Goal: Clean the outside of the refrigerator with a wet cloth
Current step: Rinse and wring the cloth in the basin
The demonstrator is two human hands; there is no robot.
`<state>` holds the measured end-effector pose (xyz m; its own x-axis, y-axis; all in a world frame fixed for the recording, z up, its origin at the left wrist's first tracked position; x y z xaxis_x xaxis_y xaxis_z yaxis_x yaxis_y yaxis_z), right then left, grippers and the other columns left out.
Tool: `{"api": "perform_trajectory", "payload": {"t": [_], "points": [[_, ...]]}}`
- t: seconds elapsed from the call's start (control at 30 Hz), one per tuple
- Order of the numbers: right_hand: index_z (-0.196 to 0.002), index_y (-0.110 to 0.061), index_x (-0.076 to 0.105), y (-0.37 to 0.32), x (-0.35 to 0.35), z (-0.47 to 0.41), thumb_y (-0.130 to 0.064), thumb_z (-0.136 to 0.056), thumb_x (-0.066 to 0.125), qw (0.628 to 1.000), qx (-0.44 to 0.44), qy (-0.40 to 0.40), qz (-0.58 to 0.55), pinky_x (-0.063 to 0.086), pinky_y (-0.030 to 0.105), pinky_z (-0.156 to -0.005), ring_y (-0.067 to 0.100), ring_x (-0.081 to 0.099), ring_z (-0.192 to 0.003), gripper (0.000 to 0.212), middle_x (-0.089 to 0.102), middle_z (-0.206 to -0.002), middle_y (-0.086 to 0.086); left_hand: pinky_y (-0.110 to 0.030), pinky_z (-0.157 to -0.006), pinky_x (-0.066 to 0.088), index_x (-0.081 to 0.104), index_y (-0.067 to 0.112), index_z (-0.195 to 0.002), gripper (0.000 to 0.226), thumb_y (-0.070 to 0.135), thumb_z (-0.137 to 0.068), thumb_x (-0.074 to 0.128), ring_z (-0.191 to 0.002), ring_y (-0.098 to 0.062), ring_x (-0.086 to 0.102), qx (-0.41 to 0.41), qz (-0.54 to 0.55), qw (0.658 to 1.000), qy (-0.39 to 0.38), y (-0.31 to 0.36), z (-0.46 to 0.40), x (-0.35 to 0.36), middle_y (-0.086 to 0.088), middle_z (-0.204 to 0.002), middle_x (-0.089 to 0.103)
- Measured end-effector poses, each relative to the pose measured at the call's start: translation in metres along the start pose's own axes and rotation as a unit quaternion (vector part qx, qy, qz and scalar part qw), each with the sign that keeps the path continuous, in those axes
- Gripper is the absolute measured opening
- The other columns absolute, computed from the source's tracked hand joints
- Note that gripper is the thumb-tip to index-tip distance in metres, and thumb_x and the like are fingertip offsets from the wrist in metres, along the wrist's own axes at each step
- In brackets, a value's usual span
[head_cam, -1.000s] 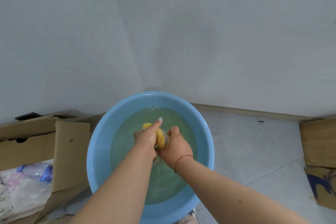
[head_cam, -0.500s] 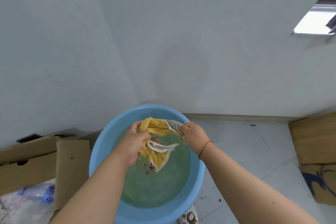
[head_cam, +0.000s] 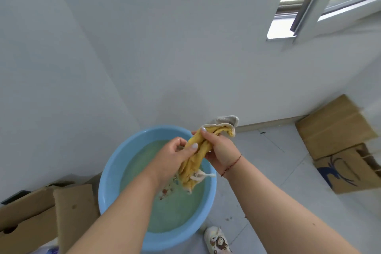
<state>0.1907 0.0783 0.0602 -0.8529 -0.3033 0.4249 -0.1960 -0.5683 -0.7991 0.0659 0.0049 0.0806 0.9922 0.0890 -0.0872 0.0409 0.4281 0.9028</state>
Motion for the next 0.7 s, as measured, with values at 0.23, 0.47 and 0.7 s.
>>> {"api": "perform_trajectory", "payload": {"t": [0.23, 0.47, 0.7], "points": [[-0.103, 0.001, 0.062, -0.025, -0.013, 0.043, -0.037, -0.078, 0.070, 0.990, 0.000, 0.018, 0.142, 0.056, 0.040, -0.081, 0.031, 0.067, -0.090, 0.047, 0.069, -0.096, 0.018, -0.034, -0.072, 0.049, 0.062, -0.001, -0.105, 0.044, 0.026, -0.072, 0.071, -0.079, -0.025, 0.066, -0.015, 0.042, 0.998, -0.035, 0.019, 0.008, 0.029, -0.012, -0.089, 0.071], [-0.111, 0.001, 0.058, -0.034, -0.043, 0.087, -0.007, -0.096, 0.049, 0.998, 0.001, 0.057, 0.014, 0.057, 0.040, -0.078, 0.027, 0.067, -0.083, 0.020, 0.067, -0.096, 0.016, -0.045, -0.090, 0.051, 0.064, -0.004, -0.114, 0.028, 0.013, -0.096, 0.052, -0.097, -0.032, 0.067, -0.054, 0.212, 0.975, -0.042, 0.027, 0.023, 0.055, -0.023, -0.109, 0.070], [-0.120, 0.007, 0.053, -0.044, -0.061, 0.125, -0.009, -0.096, 0.048, 0.988, -0.072, 0.110, -0.075, 0.053, 0.044, -0.084, 0.030, 0.065, -0.095, 0.030, 0.065, -0.106, 0.019, -0.034, -0.068, 0.051, 0.058, 0.006, -0.091, 0.025, 0.012, -0.069, 0.069, -0.074, -0.023, 0.063, 0.005, 0.236, 0.965, -0.118, 0.048, 0.035, 0.079, -0.012, -0.084, 0.063]]}}
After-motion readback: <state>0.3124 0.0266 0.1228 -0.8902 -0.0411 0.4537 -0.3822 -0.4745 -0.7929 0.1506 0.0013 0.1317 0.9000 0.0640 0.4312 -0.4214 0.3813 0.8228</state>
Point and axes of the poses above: each hand's wrist, its own z-axis away from the middle knuckle, its own x-axis out of the palm, y = z × x, the point moved 3 cm from there along -z, towards the middle knuckle
